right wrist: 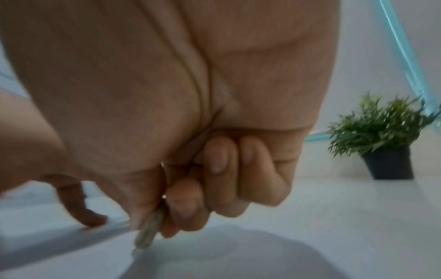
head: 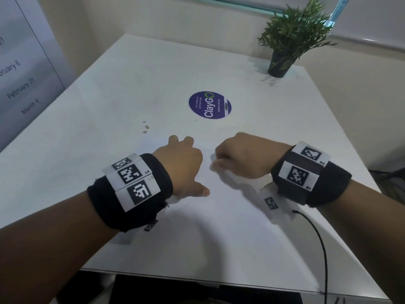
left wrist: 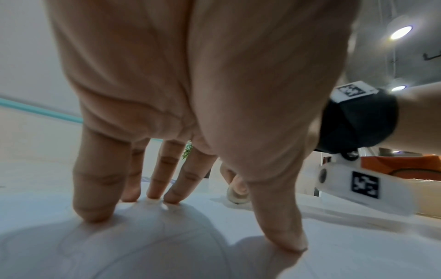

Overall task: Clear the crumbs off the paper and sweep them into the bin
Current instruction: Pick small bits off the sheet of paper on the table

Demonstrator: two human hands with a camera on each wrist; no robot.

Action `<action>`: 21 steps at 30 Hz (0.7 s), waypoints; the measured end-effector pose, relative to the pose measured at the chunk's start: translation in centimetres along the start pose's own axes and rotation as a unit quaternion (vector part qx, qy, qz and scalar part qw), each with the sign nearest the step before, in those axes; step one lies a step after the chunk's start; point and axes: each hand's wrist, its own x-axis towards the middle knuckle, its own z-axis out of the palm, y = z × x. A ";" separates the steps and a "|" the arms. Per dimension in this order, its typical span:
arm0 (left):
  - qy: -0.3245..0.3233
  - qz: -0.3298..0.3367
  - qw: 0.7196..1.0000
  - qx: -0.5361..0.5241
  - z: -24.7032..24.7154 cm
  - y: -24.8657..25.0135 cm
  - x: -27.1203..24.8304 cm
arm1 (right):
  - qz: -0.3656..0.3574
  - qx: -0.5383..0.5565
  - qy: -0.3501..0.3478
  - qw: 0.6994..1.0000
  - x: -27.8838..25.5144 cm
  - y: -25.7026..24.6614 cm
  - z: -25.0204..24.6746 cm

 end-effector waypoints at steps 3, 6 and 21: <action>0.004 0.002 1.000 -0.004 0.0 0.0 0.0 | -0.043 0.038 -0.044 0.997 -0.8 -1.3 1.0; -0.001 0.002 1.000 0.001 -0.1 0.0 -0.1 | -0.004 0.010 -0.023 1.000 -0.3 1.0 0.4; -0.008 -0.003 1.000 0.011 -0.1 0.1 -0.1 | 0.012 -0.019 0.001 1.000 0.0 1.7 -0.2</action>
